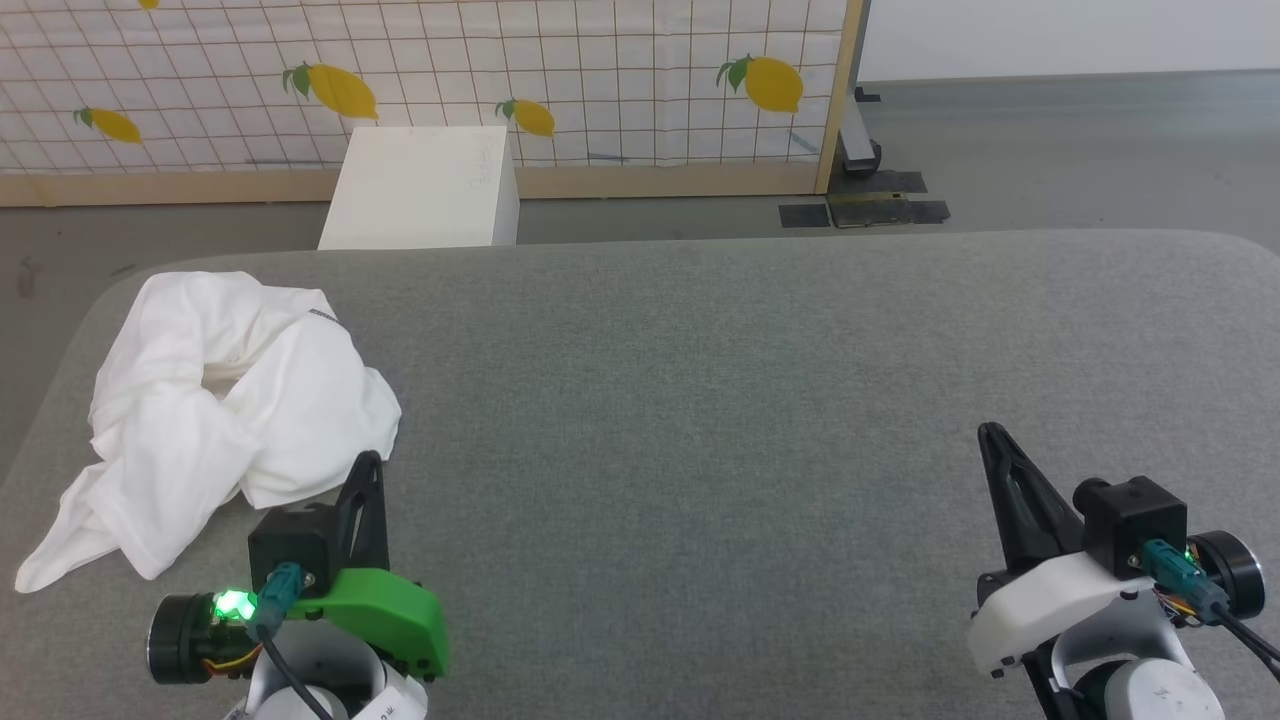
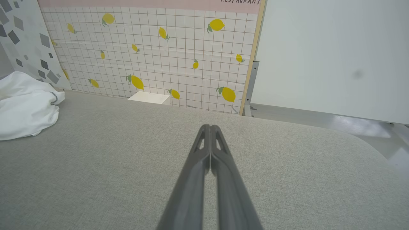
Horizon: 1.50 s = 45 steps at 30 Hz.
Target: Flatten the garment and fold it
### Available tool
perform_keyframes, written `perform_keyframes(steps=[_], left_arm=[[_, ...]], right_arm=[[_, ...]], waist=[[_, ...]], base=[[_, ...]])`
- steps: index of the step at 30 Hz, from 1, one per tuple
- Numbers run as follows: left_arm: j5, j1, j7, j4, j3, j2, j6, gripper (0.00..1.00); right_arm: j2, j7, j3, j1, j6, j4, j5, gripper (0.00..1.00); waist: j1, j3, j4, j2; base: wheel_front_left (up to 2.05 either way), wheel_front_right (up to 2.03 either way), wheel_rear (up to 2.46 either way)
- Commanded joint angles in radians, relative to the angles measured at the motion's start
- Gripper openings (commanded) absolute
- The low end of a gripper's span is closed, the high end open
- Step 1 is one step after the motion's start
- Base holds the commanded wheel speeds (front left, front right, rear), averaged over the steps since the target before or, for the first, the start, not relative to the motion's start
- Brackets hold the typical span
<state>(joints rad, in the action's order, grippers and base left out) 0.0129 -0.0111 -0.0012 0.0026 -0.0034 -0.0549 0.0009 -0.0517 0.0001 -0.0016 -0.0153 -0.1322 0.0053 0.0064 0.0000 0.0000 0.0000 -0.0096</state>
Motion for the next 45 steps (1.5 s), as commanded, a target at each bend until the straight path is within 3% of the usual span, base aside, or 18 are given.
perform_keyframes(steps=[1, 17, 18, 45], left_arm=[[-0.013, 0.011, 0.001, -0.003, 0.003, 0.005, -0.001, 0.0], [-0.013, 0.011, 0.001, -0.003, 0.003, 0.005, -0.001, 0.0], [0.0, 0.0, 0.0, 0.0, 0.0, 0.0, 0.0, 1.0], [0.031, -0.005, -0.049, 0.032, -0.039, 0.001, 0.029, 1.0]], right_arm=[[0.001, 0.0, 0.002, 0.015, 0.002, -0.005, -0.006, 0.0], [0.001, 0.0, 0.002, 0.015, 0.002, -0.005, -0.006, 0.0], [0.0, 0.0, 0.0, 0.0, 0.0, 0.0, 0.0, 1.0], [0.0, -0.049, -0.027, 0.03, 0.0, 0.024, 0.052, 1.0]], waist=[[0.0, 0.0, 0.0, 0.0095], [0.0, 0.0, 0.0, 0.0095], [0.0, 0.0, 0.0, 0.0], [0.0, 0.002, 0.006, 0.0017]], base=[[0.0, 0.0, 0.0], [0.0, 0.0, 0.0], [0.0, 0.0, 0.0], [0.0, 0.0, 0.0]])
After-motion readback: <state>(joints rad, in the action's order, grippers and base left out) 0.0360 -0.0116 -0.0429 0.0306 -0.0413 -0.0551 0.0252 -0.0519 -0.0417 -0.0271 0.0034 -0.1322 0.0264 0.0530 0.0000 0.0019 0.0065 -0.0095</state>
